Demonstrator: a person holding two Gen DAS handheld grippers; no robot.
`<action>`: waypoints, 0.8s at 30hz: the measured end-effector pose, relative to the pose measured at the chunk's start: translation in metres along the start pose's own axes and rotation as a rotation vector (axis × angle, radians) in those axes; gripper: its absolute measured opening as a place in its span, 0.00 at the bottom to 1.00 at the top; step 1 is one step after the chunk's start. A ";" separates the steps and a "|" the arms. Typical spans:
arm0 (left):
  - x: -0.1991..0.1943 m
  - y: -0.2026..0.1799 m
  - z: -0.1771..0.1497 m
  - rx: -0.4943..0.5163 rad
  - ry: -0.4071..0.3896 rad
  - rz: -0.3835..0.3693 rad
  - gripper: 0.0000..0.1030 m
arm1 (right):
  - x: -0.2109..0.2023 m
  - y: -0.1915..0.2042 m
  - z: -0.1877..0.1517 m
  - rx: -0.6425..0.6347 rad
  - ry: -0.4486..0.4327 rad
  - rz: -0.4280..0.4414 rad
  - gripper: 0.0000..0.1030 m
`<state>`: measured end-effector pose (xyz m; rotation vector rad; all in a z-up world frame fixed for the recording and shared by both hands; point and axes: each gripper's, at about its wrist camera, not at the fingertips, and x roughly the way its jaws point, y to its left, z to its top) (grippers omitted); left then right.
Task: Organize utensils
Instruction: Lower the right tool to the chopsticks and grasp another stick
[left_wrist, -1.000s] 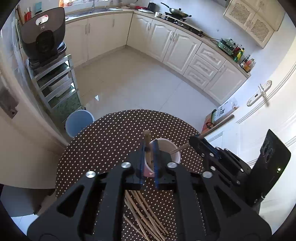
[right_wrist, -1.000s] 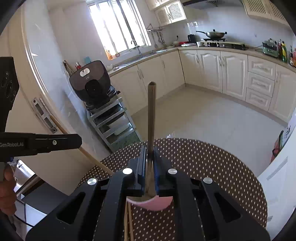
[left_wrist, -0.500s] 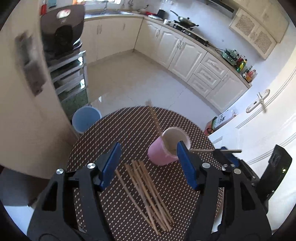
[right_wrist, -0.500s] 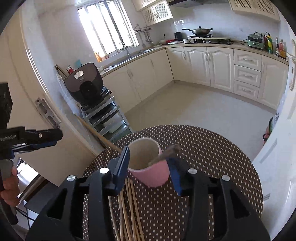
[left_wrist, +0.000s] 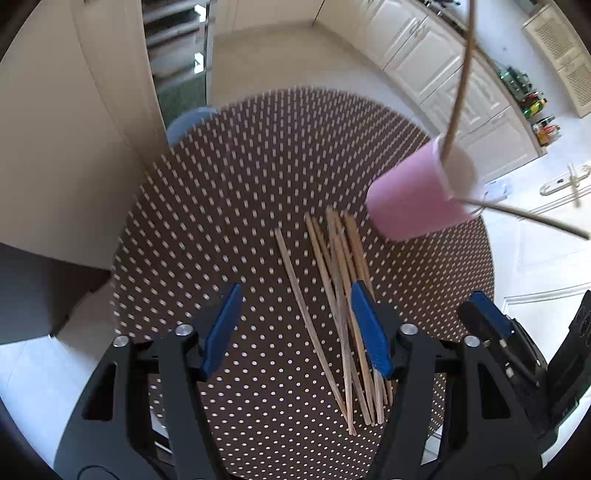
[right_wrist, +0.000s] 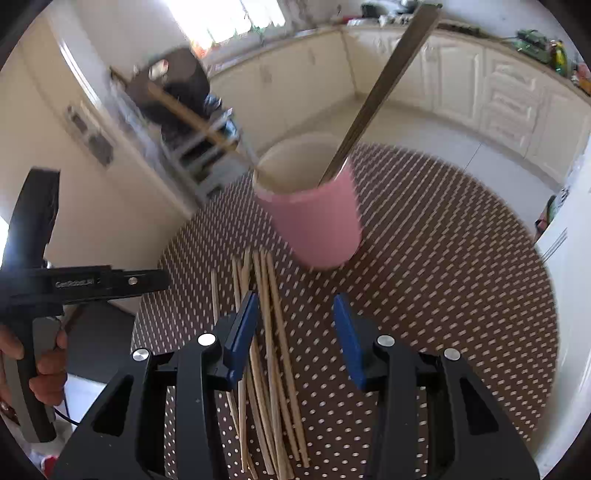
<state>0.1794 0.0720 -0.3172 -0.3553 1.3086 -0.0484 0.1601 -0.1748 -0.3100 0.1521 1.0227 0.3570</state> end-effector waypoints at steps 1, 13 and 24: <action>0.005 -0.001 -0.001 0.001 0.007 0.006 0.56 | 0.009 0.003 -0.002 -0.015 0.029 -0.001 0.39; 0.069 -0.004 0.005 0.018 0.061 0.148 0.36 | 0.072 0.004 0.003 -0.085 0.207 -0.016 0.33; 0.085 -0.038 0.015 0.116 0.042 0.238 0.35 | 0.111 0.020 0.019 -0.182 0.280 -0.025 0.26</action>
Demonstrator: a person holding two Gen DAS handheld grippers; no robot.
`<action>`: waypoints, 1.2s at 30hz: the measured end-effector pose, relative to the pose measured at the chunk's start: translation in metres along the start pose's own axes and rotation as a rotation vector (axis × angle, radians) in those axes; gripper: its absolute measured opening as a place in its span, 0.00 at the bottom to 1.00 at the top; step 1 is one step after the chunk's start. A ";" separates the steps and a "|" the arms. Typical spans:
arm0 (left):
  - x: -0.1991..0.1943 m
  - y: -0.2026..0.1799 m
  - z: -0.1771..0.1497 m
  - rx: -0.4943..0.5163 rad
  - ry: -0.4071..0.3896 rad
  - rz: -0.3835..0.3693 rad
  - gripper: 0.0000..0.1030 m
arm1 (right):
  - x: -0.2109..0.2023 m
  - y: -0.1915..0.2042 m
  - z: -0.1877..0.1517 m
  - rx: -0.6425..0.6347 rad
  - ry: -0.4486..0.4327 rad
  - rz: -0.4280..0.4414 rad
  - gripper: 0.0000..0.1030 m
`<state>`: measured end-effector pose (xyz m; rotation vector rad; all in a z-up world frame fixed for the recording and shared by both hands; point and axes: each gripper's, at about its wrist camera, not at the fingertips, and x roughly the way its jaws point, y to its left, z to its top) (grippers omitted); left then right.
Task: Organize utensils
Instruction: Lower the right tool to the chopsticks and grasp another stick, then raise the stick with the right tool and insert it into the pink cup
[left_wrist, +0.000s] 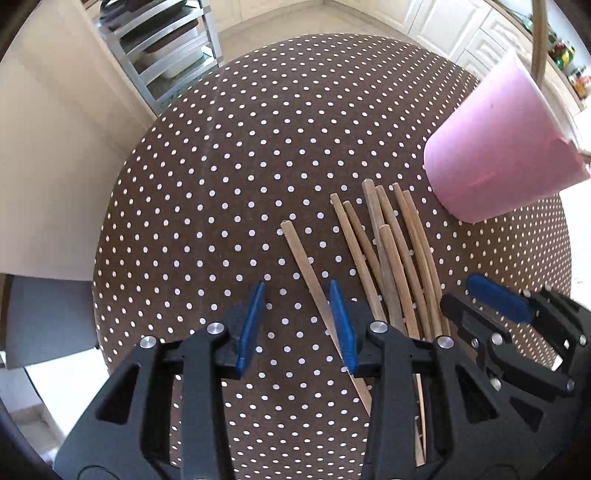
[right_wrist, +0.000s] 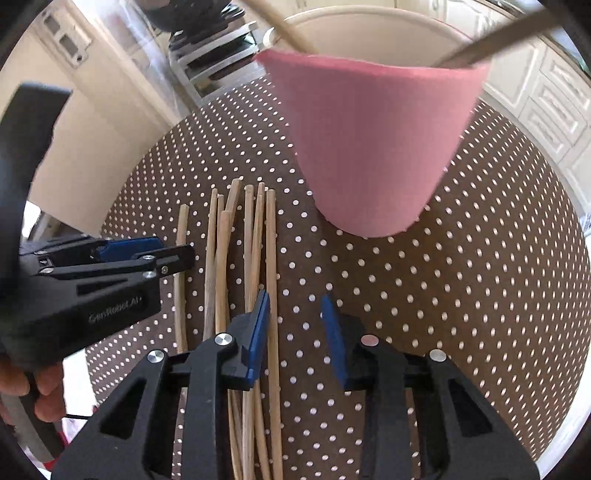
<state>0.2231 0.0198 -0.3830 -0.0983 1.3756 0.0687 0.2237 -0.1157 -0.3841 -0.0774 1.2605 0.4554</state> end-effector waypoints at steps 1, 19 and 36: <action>0.001 -0.005 0.001 0.022 -0.004 0.004 0.34 | 0.002 0.003 0.004 -0.013 0.004 -0.005 0.26; -0.003 0.001 0.009 -0.015 0.010 -0.055 0.07 | 0.048 0.051 0.058 -0.164 0.083 -0.144 0.11; -0.072 0.032 -0.006 -0.031 -0.101 -0.244 0.06 | -0.022 0.046 0.047 -0.023 -0.060 0.024 0.05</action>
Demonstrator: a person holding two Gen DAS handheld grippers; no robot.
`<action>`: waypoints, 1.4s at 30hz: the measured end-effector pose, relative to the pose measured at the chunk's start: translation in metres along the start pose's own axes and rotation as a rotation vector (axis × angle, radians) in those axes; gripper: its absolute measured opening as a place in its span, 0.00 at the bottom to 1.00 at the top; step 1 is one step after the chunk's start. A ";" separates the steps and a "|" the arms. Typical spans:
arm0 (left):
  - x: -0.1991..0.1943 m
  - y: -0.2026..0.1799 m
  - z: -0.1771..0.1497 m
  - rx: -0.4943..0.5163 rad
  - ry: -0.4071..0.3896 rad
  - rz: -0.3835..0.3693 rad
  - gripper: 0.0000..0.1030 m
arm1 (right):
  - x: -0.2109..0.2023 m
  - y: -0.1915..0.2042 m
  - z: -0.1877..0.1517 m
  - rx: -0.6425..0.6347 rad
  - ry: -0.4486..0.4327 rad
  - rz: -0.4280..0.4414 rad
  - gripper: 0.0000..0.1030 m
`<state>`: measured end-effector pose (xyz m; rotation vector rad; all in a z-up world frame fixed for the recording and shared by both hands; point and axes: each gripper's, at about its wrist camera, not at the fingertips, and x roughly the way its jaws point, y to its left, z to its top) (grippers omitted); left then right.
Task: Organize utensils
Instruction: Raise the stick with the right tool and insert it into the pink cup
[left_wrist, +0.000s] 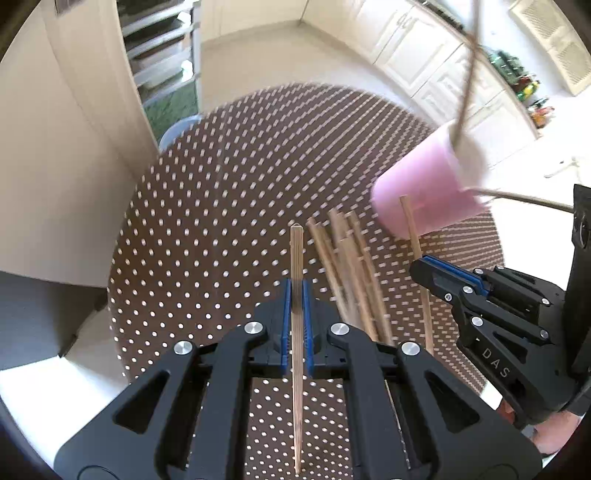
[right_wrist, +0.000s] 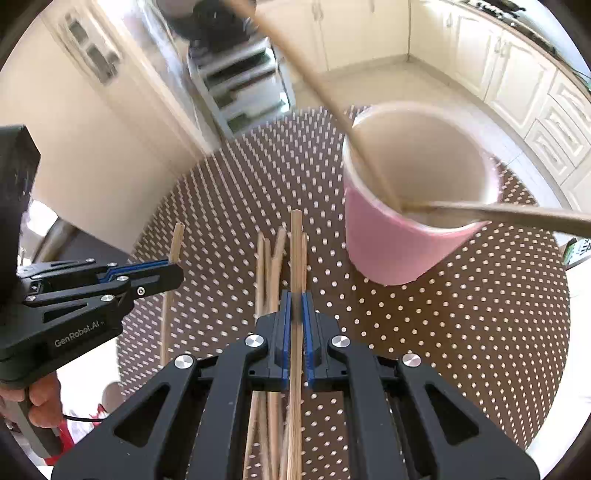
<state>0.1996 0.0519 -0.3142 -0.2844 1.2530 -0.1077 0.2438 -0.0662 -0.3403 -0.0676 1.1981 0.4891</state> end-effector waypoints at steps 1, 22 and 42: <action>-0.010 -0.001 -0.003 0.009 -0.013 -0.005 0.06 | -0.010 0.002 0.000 0.004 -0.026 0.004 0.05; -0.189 -0.079 0.031 0.208 -0.375 -0.167 0.06 | -0.213 -0.018 0.012 0.094 -0.660 0.022 0.05; -0.160 -0.119 0.104 0.152 -0.502 -0.119 0.06 | -0.210 -0.086 0.069 0.098 -0.888 -0.051 0.05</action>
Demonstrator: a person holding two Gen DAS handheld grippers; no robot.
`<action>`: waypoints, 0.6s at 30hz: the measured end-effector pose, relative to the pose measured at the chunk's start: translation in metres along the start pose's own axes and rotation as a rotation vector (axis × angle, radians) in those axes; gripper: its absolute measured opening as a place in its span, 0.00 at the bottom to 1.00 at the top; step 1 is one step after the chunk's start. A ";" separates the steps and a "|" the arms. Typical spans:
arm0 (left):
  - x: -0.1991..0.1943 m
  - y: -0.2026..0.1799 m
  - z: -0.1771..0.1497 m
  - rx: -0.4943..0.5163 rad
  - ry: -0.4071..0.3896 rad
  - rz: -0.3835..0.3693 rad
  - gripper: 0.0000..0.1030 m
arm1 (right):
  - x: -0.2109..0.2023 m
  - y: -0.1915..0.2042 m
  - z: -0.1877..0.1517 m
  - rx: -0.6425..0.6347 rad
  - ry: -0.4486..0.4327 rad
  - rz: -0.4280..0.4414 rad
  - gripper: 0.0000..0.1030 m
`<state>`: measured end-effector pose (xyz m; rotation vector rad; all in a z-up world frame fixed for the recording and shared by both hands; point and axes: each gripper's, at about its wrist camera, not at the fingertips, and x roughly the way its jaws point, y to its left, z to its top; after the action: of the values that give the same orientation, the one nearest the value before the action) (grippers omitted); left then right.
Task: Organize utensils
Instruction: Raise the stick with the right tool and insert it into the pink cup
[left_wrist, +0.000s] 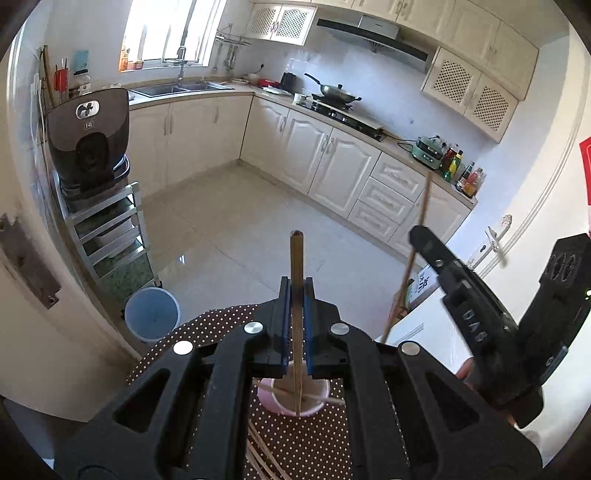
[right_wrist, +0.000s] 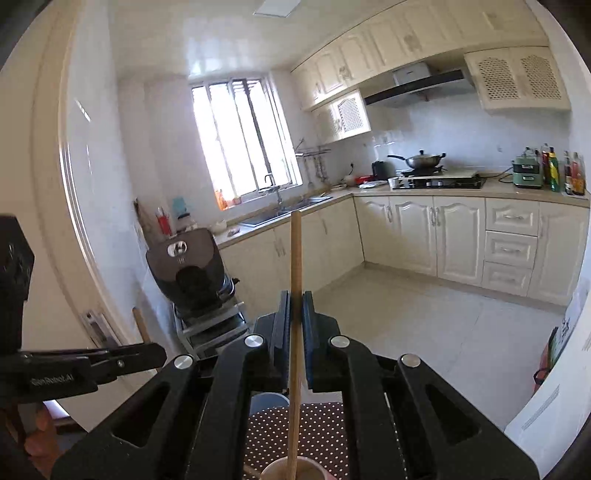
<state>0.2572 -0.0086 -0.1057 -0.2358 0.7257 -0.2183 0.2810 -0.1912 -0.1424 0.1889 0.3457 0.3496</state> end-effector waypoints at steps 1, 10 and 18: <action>0.002 0.000 0.000 -0.006 -0.001 0.000 0.06 | 0.004 -0.001 -0.002 -0.006 0.016 0.012 0.05; 0.001 -0.003 0.010 -0.020 -0.041 -0.016 0.06 | 0.020 0.000 -0.010 -0.038 0.079 0.052 0.05; 0.013 -0.010 -0.002 0.000 -0.030 0.007 0.06 | 0.020 0.005 -0.012 -0.061 0.082 0.040 0.05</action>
<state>0.2648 -0.0217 -0.1126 -0.2361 0.6963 -0.2081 0.2929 -0.1780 -0.1582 0.1223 0.4117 0.4077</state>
